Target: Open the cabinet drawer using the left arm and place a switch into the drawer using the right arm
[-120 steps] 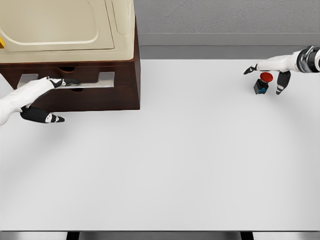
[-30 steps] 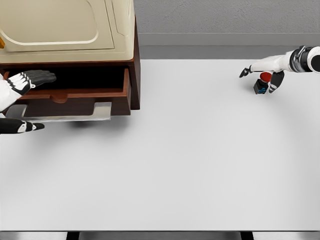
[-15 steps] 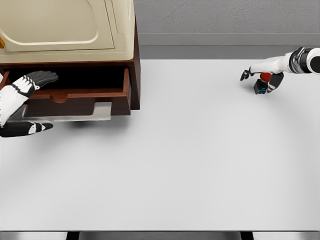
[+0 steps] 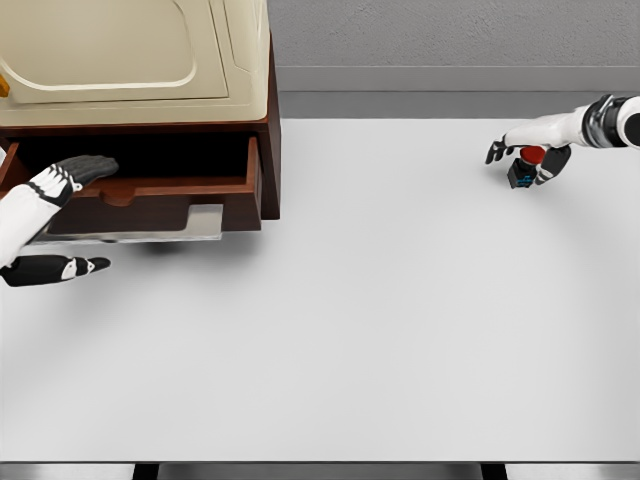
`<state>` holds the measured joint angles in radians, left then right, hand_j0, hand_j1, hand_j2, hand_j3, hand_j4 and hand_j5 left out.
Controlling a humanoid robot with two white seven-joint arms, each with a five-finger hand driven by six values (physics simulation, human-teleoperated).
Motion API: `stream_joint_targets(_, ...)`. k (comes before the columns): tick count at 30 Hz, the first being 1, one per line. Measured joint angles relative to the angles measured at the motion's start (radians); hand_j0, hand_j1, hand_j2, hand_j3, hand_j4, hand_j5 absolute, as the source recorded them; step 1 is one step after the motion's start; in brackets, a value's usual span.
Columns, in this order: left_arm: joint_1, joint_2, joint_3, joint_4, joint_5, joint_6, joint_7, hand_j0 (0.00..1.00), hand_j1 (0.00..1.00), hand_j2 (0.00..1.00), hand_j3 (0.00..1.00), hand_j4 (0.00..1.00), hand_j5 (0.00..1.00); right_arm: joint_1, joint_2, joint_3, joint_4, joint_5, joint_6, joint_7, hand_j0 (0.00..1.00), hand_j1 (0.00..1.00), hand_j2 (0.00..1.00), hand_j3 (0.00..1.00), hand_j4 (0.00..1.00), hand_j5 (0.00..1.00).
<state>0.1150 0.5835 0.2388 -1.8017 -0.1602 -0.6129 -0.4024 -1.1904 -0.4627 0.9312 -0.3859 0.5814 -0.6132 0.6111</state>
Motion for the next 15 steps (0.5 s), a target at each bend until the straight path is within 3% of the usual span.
stream_joint_targets(3,0.002,-0.001,0.005,0.000,0.001,0.000,0.000,1.00,1.00,1.00,1.00,1.00,1.00,0.000,0.001,0.000,0.007,0.000,0.000,0.000,0.72,0.72,0.72,0.72,0.72,0.72)
stream_joint_targets(15,0.003,-0.002,0.009,0.000,0.004,0.000,0.000,1.00,1.00,1.00,1.00,1.00,1.00,0.000,0.002,0.001,0.010,-0.001,0.000,0.000,0.65,0.65,0.65,0.65,0.65,0.65)
